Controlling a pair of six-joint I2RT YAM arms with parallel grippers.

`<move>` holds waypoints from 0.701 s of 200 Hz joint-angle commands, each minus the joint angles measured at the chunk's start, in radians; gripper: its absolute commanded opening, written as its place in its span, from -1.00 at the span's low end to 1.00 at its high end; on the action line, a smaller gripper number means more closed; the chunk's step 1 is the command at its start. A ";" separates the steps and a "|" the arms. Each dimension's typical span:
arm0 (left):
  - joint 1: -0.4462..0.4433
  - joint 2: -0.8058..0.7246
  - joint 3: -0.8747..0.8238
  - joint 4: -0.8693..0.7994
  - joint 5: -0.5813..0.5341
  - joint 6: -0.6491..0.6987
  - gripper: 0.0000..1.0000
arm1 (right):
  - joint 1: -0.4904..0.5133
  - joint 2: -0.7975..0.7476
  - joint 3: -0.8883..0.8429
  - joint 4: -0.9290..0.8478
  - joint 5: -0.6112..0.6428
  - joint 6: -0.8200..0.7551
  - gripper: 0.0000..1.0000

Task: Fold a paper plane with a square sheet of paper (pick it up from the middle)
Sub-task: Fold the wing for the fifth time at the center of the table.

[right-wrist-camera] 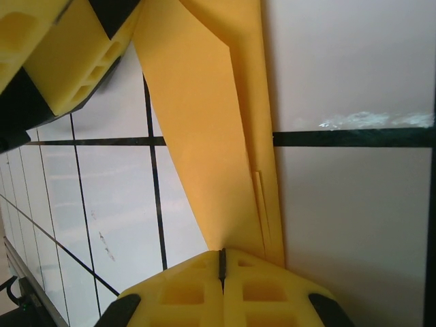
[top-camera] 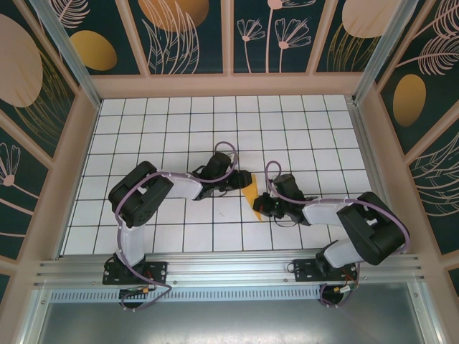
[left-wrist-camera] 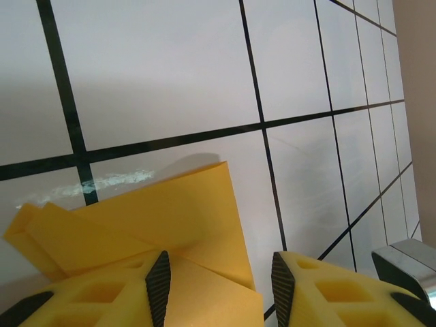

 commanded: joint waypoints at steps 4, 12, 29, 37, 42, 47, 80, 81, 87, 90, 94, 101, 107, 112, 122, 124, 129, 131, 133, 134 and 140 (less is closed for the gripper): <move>0.036 0.048 0.014 -0.061 -0.043 0.049 -0.08 | 0.020 0.034 -0.047 -0.163 0.052 0.008 -0.95; 0.043 0.054 0.013 -0.058 -0.037 0.051 -0.09 | 0.019 0.032 -0.049 -0.166 0.052 0.009 -0.95; 0.063 0.060 0.000 -0.028 -0.017 0.054 -0.08 | 0.019 0.025 -0.049 -0.177 0.053 0.009 -0.95; 0.077 0.057 -0.012 -0.015 -0.008 0.058 -0.08 | 0.019 0.023 -0.048 -0.183 0.054 0.006 -0.95; 0.082 0.052 -0.021 -0.006 -0.004 0.063 -0.08 | 0.020 0.022 -0.046 -0.187 0.054 0.005 -0.95; 0.089 0.046 -0.029 0.002 -0.005 0.069 -0.08 | 0.020 0.022 -0.043 -0.192 0.054 0.004 -0.95; 0.132 0.053 -0.039 0.034 0.036 0.098 -0.07 | 0.020 0.007 -0.047 -0.200 0.065 0.004 -0.95; 0.133 0.055 -0.039 0.033 0.036 0.099 -0.07 | 0.020 0.006 -0.048 -0.199 0.064 0.004 -0.95; 0.137 0.057 -0.034 0.029 0.036 0.108 -0.07 | 0.020 0.005 -0.049 -0.199 0.065 0.006 -0.95; 0.141 0.059 -0.030 0.026 0.035 0.110 -0.07 | 0.019 0.004 -0.049 -0.197 0.063 0.006 -0.95; 0.144 0.060 -0.026 0.023 0.036 0.115 -0.07 | 0.021 0.004 -0.050 -0.199 0.064 0.006 -0.95; 0.149 0.063 -0.012 0.012 0.036 0.123 -0.07 | 0.022 0.001 -0.051 -0.199 0.065 0.005 -0.95; 0.155 0.070 0.002 -0.003 0.035 0.131 -0.07 | 0.021 -0.004 -0.053 -0.198 0.068 0.008 -0.95; 0.158 0.073 0.013 -0.022 0.029 0.138 -0.06 | 0.022 -0.007 -0.057 -0.196 0.070 0.010 -0.95; 0.167 0.078 0.049 -0.054 0.021 0.153 -0.06 | 0.022 -0.014 -0.064 -0.189 0.071 0.012 -0.94; 0.170 0.078 0.053 -0.059 0.019 0.157 -0.06 | 0.022 -0.015 -0.064 -0.189 0.071 0.013 -0.94; 0.175 0.076 0.063 -0.071 0.015 0.163 -0.05 | 0.022 -0.015 -0.066 -0.188 0.071 0.014 -0.94; 0.175 0.076 0.068 -0.076 0.014 0.166 -0.05 | 0.021 -0.015 -0.065 -0.187 0.071 0.015 -0.94; 0.178 0.075 0.073 -0.083 0.012 0.168 -0.05 | 0.022 -0.015 -0.067 -0.187 0.071 0.016 -0.94; 0.179 0.075 0.076 -0.085 0.011 0.169 -0.05 | 0.021 -0.016 -0.067 -0.186 0.072 0.015 -0.94; 0.185 0.073 0.089 -0.103 0.007 0.177 -0.05 | 0.022 -0.017 -0.071 -0.183 0.072 0.016 -0.94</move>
